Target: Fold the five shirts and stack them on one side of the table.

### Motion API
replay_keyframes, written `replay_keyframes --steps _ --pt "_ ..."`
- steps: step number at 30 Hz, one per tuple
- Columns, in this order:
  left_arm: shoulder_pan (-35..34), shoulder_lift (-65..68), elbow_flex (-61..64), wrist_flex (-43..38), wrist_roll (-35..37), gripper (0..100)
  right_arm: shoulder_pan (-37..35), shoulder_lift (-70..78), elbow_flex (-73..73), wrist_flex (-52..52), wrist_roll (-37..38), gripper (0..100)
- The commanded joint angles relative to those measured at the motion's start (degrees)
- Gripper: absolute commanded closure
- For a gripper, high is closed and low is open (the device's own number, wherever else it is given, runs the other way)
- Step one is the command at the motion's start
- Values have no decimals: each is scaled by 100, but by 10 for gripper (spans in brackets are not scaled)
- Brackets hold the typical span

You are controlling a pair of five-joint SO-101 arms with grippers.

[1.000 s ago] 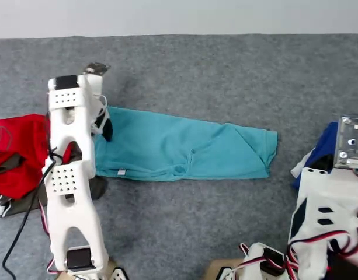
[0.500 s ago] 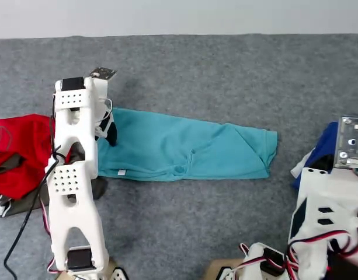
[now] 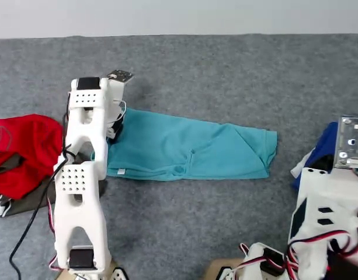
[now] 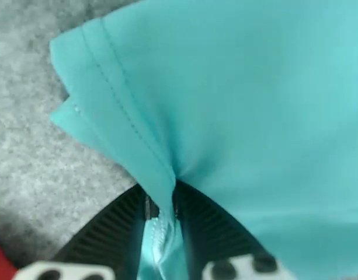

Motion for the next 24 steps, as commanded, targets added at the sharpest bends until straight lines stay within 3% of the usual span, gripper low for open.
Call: replay_keyframes --steps 1,11,24 --pt "237 -958 189 114 -44 996 92 -13 0 215 53 983" --pt "1899 -2875 1332 105 229 996 92 -13 0 215 53 983" --pt "3965 -2910 884 -457 1213 995 92 -22 0 224 53 983"
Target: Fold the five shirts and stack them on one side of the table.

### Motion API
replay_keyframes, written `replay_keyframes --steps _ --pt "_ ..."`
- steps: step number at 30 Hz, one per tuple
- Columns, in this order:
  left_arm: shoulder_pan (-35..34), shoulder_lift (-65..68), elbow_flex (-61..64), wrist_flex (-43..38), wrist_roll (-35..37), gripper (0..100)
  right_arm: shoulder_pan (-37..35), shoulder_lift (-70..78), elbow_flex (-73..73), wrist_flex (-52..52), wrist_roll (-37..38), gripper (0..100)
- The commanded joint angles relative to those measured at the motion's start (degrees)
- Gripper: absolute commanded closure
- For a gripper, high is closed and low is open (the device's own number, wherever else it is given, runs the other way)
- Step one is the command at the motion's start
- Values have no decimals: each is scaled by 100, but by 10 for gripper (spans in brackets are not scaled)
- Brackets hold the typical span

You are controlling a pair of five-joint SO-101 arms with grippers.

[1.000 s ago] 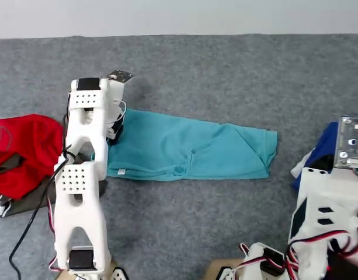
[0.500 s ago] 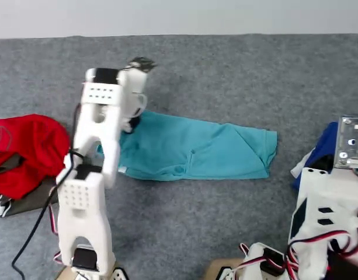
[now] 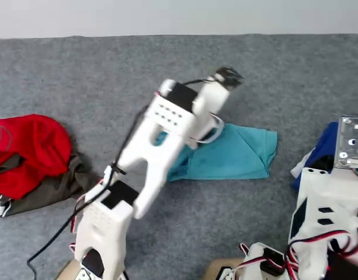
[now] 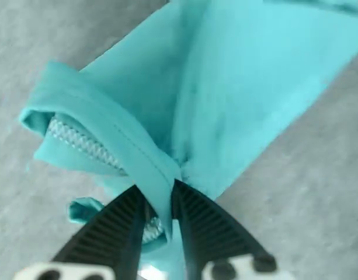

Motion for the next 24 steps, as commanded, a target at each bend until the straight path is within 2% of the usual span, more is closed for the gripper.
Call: replay_keyframes --steps 1,7,24 --pt "431 -378 -251 -378 281 995 92 -22 0 224 53 983" --pt "765 -378 -251 -958 633 995 92 -22 0 233 53 983" --pt "1301 -378 -242 -1943 835 995 92 -22 0 242 53 983"
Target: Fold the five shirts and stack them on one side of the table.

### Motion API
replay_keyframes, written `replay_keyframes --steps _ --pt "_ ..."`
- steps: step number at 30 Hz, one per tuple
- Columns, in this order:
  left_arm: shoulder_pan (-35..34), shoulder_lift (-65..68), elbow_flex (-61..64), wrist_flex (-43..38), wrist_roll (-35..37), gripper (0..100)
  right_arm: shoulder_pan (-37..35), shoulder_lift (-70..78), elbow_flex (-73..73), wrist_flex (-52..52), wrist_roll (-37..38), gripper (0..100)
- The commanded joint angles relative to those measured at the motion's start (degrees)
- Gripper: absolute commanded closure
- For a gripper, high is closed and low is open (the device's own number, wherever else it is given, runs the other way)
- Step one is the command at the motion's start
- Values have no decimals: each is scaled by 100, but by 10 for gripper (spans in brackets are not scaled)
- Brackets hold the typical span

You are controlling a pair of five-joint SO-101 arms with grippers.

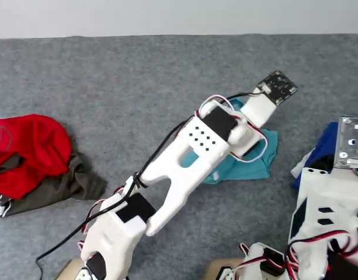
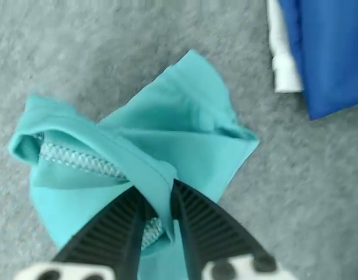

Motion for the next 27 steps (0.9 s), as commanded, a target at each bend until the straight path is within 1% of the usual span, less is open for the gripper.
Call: replay_keyframes --steps 1,4,6,11,14,18,21,24,27 --pt "114 -369 -215 -299 70 995 92 -22 0 242 53 983" --pt "114 -176 -259 -466 211 994 92 -22 0 242 53 983" --pt "114 18 -426 -440 237 980 92 -22 0 242 53 983" --pt "105 281 -1218 44 360 855 92 -22 9 242 53 983" --pt "114 325 -1807 378 404 833 92 -22 9 242 53 983" --pt "79 325 -2211 712 396 826 92 -22 9 242 53 983" --pt "-255 290 -2413 941 387 829 92 -22 9 251 53 983" --pt "-791 281 -2651 1204 387 831 75 -22 220 251 44 983" --pt "-1319 281 -2923 1591 387 875 66 -22 835 233 18 983"
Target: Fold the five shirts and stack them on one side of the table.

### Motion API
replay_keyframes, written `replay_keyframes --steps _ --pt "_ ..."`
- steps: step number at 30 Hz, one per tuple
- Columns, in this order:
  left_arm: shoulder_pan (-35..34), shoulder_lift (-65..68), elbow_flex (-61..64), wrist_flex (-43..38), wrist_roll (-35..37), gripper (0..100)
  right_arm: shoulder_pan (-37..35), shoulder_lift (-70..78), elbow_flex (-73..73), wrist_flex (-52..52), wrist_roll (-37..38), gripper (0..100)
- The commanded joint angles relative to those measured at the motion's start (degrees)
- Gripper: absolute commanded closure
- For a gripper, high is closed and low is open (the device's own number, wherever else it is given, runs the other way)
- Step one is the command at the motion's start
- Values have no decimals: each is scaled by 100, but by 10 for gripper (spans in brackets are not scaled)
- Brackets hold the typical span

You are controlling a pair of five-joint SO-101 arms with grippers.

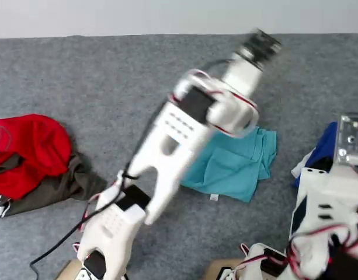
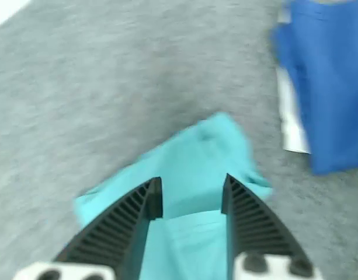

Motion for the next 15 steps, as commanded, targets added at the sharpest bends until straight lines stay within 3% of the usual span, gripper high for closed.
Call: replay_keyframes --steps 1,4,8,15 --pt "-668 -123 -549 510 35 903 66 -22 545 215 9 983" --pt "-1222 -132 -892 774 -158 998 -4 66 853 154 0 983" --pt "-2092 -624 -760 765 -220 995 -637 400 1495 -92 -18 983" --pt "-3059 -2013 699 756 -809 995 -1745 1675 1749 -760 -1477 981"
